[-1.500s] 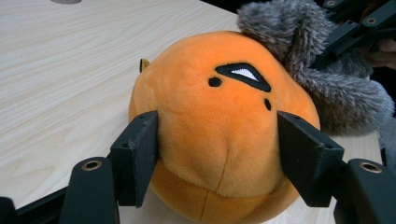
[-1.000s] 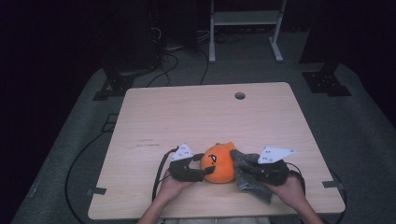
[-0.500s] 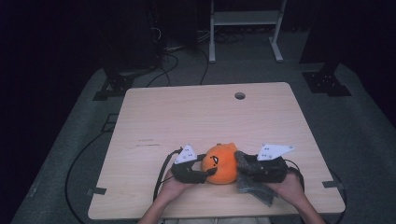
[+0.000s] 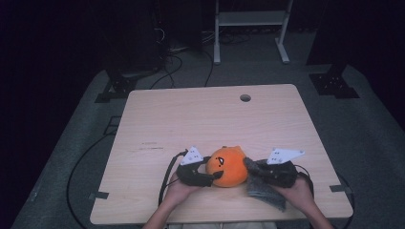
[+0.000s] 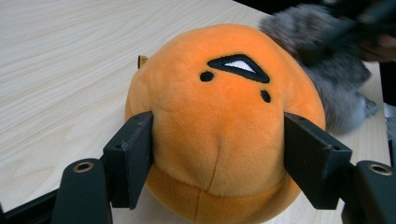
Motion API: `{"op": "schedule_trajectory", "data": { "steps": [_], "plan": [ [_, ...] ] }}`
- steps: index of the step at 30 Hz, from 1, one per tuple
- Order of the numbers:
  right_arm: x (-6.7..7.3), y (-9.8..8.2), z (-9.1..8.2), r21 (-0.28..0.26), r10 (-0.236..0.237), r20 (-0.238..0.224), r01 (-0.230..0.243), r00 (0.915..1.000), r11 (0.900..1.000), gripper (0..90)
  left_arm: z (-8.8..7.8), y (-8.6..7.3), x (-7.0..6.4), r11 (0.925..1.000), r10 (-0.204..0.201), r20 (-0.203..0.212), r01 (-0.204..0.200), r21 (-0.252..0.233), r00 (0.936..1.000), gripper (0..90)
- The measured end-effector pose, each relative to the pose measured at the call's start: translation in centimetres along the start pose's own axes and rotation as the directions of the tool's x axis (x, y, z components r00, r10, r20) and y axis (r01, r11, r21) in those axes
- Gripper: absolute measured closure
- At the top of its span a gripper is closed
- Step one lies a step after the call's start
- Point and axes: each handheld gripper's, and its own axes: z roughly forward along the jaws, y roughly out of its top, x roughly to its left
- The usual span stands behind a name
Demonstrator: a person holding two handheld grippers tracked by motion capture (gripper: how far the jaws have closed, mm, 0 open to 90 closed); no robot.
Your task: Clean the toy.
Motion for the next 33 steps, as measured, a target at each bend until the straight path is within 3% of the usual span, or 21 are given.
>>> {"op": "schedule_trajectory", "data": {
  "steps": [3, 5, 12, 14, 18, 20, 23, 28, 30, 33],
  "plan": [
    [2.0, 0.9, 0.7, -0.011, -0.081, -0.039, 0.081, 0.996, 0.997, 76.3, 0.2, 0.1, 0.1, 0.9999, -0.014, -0.012, 0.014, 0.002, 0.9998, 31.3],
    [2.6, 1.5, 1.1, -0.007, -0.116, -0.027, 0.116, 0.9929, 0.993, 76.3, 0.0, 0.0, 0.3, 0.9997, -0.024, -0.014, 0.024, 0.002, 0.9996, 32.6],
    [0.6, 0.7, 0.0, -0.011, -0.029, 0.044, 0.03, 0.9986, 1.0, 76.5, 0.0, -0.1, 0.4, 0.9996, -0.03, 0.0, 0.03, 0.002, 0.9996, 32.2],
    [0.8, 0.6, 0.1, -0.007, -0.031, 0.039, 0.032, 0.9988, 0.999, 76.5, 0.2, 0.0, 0.2, 0.9997, -0.022, 0.0, 0.022, -0.003, 0.9997, 32.7],
    [3.0, 1.6, 1.5, -0.005, -0.12, -0.005, 0.12, 0.9927, 0.993, 76.3, 0.2, 0.1, 0.0, 0.9999, -0.009, -0.01, 0.009, 0.008, 0.9999, 32.8],
    [3.5, 2.0, 1.7, -0.015, -0.132, -0.022, 0.132, 0.991, 0.991, 76.3, 0.0, -0.1, 0.2, 0.9999, -0.012, -0.009, 0.012, 0.01, 0.9999, 33.5],
    [2.9, 1.8, 1.1, -0.015, -0.125, 0.013, 0.125, 0.992, 0.992, 76.5, -0.1, -0.1, 0.4, 0.9999, -0.015, 0.003, 0.015, 0.004, 0.9999, 34.2],
    [0.3, 0.5, -0.6, 0.016, -0.058, 0.129, 0.057, 0.99, 0.998, 76.5, 0.0, -0.1, 0.7, 0.9996, -0.027, 0.015, 0.027, 0.001, 0.9995, 34.3],
    [-0.2, 0.1, -0.7, 0.004, -0.016, 0.107, 0.016, 0.9941, 1.0, 76.4, 0.1, -0.1, 0.5, 0.9997, -0.025, 0.015, 0.025, -0.002, 0.9996, 33.9],
    [0.7, 0.4, 0.1, 0.02, -0.06, 0.091, 0.059, 0.994, 0.998, 76.4, 0.0, 0.0, 0.4, 1.0, -0.003, 0.032, 0.003, -0.006, 0.9995, 30.4]
  ]
}}
